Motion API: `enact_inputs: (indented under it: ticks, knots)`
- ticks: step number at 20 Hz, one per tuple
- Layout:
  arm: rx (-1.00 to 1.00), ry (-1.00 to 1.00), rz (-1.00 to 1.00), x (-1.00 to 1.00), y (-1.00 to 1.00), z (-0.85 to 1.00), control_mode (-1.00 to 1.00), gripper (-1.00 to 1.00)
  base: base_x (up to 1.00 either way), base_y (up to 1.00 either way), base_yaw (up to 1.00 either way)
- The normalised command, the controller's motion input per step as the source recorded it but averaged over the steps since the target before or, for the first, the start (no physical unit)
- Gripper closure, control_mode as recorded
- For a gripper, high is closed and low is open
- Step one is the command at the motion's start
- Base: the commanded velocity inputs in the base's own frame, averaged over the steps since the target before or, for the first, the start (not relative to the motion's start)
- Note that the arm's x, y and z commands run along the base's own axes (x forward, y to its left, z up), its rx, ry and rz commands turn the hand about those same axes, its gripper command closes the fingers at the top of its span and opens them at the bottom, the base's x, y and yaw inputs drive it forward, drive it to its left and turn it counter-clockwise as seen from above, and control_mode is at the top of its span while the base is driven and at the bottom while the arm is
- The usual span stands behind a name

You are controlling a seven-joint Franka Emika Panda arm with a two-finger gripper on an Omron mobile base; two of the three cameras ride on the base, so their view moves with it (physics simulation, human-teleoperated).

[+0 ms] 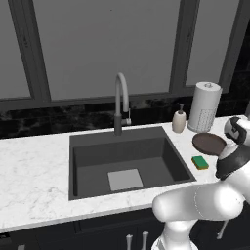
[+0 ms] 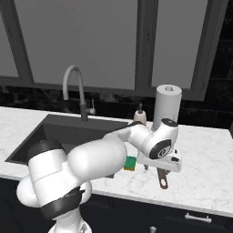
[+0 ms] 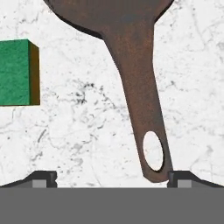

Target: Pick the pan and sponge and place them into the sink. Then turn on the water.

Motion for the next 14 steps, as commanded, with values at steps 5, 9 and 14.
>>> enact_inputs:
  ticks: [5, 9, 14]
  knots:
    - [0.04, 0.08, 0.0, 0.13, -0.25, -0.23, -1.0, -1.0, 0.0, 0.0, 0.0]
    - [0.0, 0.07, 0.0, 0.1, 0.0, -0.33, -1.0, -1.0, 0.0, 0.0, 0.0]
    - [0.0, 0.02, 0.0, 0.04, 0.0, -0.31, -1.0, -1.0, 0.0, 0.0, 0.0]
